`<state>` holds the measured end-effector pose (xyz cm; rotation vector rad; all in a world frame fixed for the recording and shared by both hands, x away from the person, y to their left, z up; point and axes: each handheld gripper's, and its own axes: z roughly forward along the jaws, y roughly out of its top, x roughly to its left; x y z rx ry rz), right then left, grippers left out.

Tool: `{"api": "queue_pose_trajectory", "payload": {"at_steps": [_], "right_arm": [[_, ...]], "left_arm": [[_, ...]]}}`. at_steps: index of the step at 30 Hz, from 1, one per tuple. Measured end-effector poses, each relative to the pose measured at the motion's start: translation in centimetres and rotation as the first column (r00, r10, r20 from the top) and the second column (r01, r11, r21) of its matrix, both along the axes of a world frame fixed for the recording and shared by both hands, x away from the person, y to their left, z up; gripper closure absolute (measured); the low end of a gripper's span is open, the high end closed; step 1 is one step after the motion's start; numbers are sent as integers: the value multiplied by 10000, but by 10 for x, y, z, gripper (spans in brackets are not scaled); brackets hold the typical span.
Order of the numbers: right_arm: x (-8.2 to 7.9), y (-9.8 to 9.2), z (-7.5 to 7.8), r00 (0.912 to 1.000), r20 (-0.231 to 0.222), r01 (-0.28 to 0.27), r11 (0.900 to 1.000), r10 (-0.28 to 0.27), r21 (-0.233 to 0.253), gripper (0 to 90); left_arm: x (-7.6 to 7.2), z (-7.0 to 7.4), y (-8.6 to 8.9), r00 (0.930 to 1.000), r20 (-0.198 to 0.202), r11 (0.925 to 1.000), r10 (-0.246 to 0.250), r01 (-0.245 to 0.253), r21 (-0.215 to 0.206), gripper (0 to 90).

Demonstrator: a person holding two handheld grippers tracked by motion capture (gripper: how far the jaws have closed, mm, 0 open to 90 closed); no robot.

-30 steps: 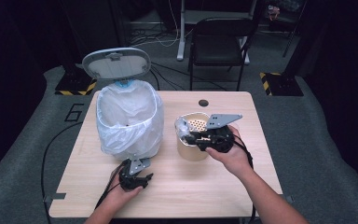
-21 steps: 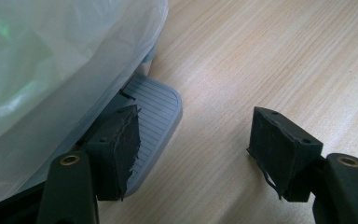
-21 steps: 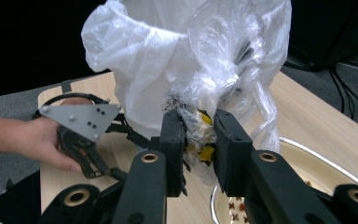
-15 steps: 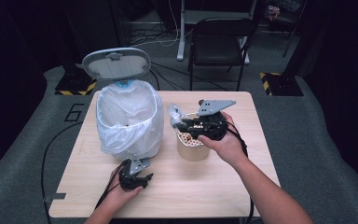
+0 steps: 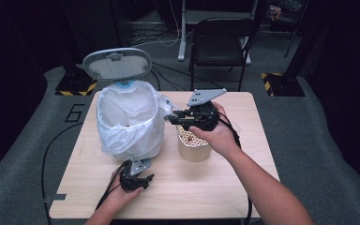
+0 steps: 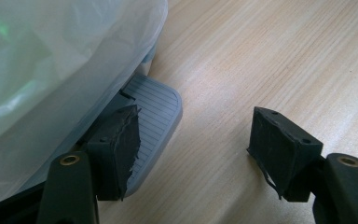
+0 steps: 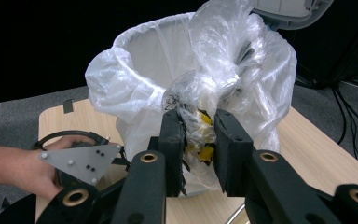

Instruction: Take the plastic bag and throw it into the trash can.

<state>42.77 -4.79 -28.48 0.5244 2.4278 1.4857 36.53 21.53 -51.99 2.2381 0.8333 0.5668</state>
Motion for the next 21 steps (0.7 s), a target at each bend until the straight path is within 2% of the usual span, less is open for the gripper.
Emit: {"api": "queue_pose_trajectory", "payload": {"at_steps": [13,21], "right_arm": [[13,30,9,9992,180,-344,9992,347,-200,748],[22,49,8,9988,273,-401,9989,407,-233,748]], "left_arm": [[0,0,0,10000,-14,10000,-24,24,-26,333],[0,-1,0,10000,50,10000,19,-18,-81,334]]}}
